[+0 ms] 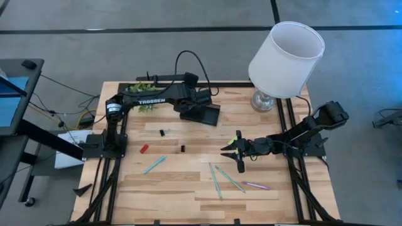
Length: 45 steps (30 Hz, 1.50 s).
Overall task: Pick and place office supplies into organizer
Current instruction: Put the blue pen into the desk organizer
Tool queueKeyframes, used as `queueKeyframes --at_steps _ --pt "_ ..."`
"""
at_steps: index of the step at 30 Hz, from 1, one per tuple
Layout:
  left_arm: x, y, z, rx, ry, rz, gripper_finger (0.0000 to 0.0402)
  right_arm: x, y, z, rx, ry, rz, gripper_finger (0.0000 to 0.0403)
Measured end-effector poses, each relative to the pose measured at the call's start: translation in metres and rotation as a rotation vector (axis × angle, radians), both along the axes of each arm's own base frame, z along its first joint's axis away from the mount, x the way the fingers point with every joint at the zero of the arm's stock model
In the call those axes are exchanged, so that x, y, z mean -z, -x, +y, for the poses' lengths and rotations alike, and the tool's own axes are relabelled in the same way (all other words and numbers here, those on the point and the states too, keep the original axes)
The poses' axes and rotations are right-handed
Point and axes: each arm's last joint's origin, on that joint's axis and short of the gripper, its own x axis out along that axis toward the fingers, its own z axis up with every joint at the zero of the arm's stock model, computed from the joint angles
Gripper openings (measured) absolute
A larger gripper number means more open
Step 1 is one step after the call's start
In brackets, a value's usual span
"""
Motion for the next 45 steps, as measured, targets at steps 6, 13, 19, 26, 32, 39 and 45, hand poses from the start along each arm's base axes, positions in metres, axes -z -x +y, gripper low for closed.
queueKeyframes --at_steps 6,13,19,26,32,39,45 --pt "-0.032 0.008 -0.008 -0.098 0.140 -0.126 0.0091 0.000 0.000 0.000 0.000 0.000 0.000 0.0093" --pt "-0.088 0.023 -0.016 -0.188 0.288 -0.358 0.0091 0.000 0.000 0.000 0.000 0.002 -0.001 0.0093" --pt "-0.122 0.049 -0.027 -0.172 0.416 -0.498 0.0091 0.000 0.001 0.004 -0.016 0.001 0.000 0.0093" --pt "-0.139 0.083 -0.045 -0.205 0.498 -0.597 0.0091 0.000 0.005 0.015 -0.065 -0.001 -0.001 0.0093" --pt "-0.124 0.111 -0.073 -0.236 0.523 -0.574 0.0091 0.000 0.009 0.023 -0.024 -0.012 -0.007 0.0093" --pt "-0.070 0.141 -0.107 -0.188 0.590 -0.616 0.0091 -0.001 0.011 0.027 0.058 -0.033 -0.018 0.0093" --pt "-0.009 0.172 -0.129 -0.198 0.734 -0.711 0.0091 -0.001 0.011 0.027 0.064 -0.042 -0.019 0.0093"
